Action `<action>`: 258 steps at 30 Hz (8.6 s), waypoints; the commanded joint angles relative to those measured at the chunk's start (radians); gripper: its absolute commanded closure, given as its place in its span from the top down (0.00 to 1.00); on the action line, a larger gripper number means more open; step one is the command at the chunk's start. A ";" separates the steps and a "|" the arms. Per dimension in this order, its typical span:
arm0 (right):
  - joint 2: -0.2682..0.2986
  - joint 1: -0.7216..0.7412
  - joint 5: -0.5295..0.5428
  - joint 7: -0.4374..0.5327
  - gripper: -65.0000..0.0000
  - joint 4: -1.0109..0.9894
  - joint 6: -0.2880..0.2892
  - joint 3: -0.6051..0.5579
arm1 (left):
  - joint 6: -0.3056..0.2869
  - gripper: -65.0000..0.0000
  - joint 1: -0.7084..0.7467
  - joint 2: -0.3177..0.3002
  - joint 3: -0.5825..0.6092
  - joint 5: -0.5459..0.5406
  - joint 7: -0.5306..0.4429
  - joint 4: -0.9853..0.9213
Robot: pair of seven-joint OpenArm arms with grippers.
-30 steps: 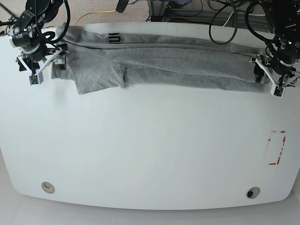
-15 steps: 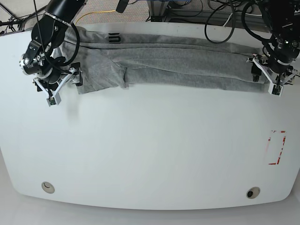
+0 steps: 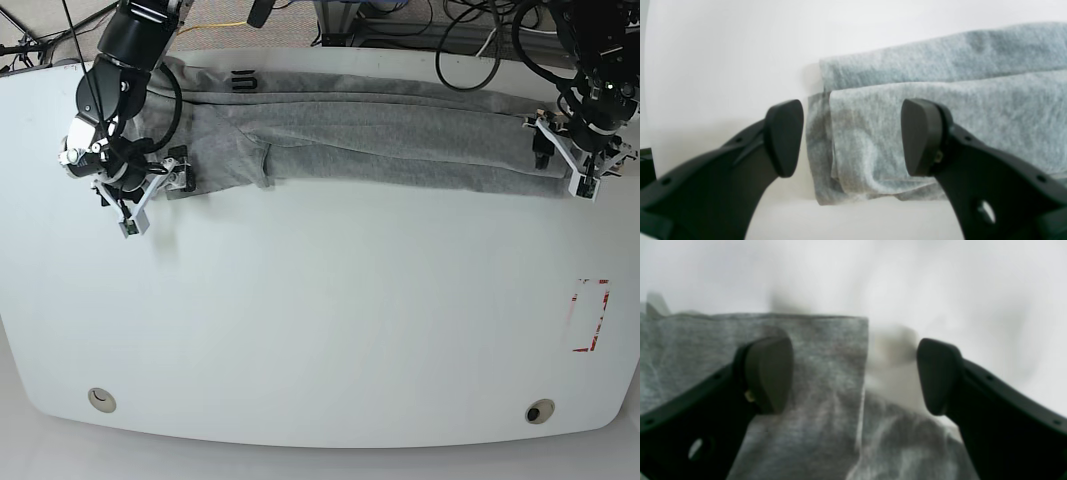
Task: Fold the T-shirt properly
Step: 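Regrasp the folded strip's ends with both grippers, then pull the folded strip with both grippers to straighten it, then carry the strip's end with the left gripper toward the right gripper, then lay the folded end down and move the right gripper to the strip's other end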
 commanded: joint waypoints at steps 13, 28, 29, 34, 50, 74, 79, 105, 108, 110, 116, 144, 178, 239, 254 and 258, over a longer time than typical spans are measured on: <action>-0.017 0.015 0.009 0.006 0.02 0.010 0.001 -0.001 | 0.002 0.65 -0.004 -0.013 -0.005 -0.007 -0.017 0.015; -0.014 -0.071 0.191 -0.118 0.00 0.325 0.001 0.054 | 0.002 0.65 -0.004 -0.018 0.028 -0.007 -0.017 -0.030; -0.016 -0.087 0.191 -0.135 0.00 0.358 0.001 0.072 | 0.002 0.65 -0.004 -0.018 0.030 -0.007 -0.017 -0.036; -0.017 -0.154 0.196 -0.199 0.00 0.441 0.001 0.140 | 0.002 0.65 -0.004 -0.018 0.030 -0.007 -0.017 -0.045; -0.013 -0.309 0.190 -0.198 0.04 0.449 0.001 0.212 | 0.002 0.65 -0.004 -0.019 0.030 -0.007 -0.017 -0.044; -0.022 -0.340 0.552 -0.236 0.39 0.504 0.001 0.211 | 0.002 0.65 -0.013 0.059 0.041 -0.014 -0.017 0.027; -0.069 -0.341 0.401 -0.231 0.15 0.498 0.001 0.125 | 0.002 0.65 -0.010 0.065 0.039 -0.009 -0.017 0.025; 0.021 -0.191 0.062 0.046 0.13 0.065 0.001 -0.006 | -0.001 0.65 -0.179 0.048 0.039 -0.017 -0.020 -0.354; 0.026 -0.186 0.065 0.046 0.13 0.071 0.001 -0.006 | -0.053 0.66 -0.184 0.048 0.033 -0.026 -0.018 -0.306; 0.026 -0.185 0.062 0.046 0.13 0.070 0.001 -0.006 | -0.098 0.66 -0.188 0.045 0.033 -0.054 -0.011 -0.278; 0.026 -0.186 0.064 0.046 0.13 0.070 0.001 -0.006 | -0.112 0.72 -0.191 0.044 -0.059 -0.185 0.069 -0.235; 0.020 -0.193 0.071 0.046 0.13 0.076 0.001 0.002 | -0.112 0.78 -0.267 -0.097 -0.097 -0.498 0.110 -0.662; 0.018 -0.186 0.071 0.046 0.13 0.075 0.001 0.003 | -0.104 0.06 -0.179 -0.087 0.300 -0.497 0.115 -0.106; 0.018 -0.183 0.073 0.043 0.14 0.147 0.001 0.002 | 0.019 0.61 -0.382 0.216 0.641 -0.104 0.227 -0.048; 0.024 -0.179 0.378 -0.115 0.81 0.314 0.001 0.134 | 0.022 0.61 -0.227 0.084 0.648 -0.116 0.061 -0.053; 0.024 -0.153 0.460 -0.213 0.89 0.309 0.001 0.280 | 0.023 0.61 -0.228 0.082 0.644 -0.116 0.029 -0.133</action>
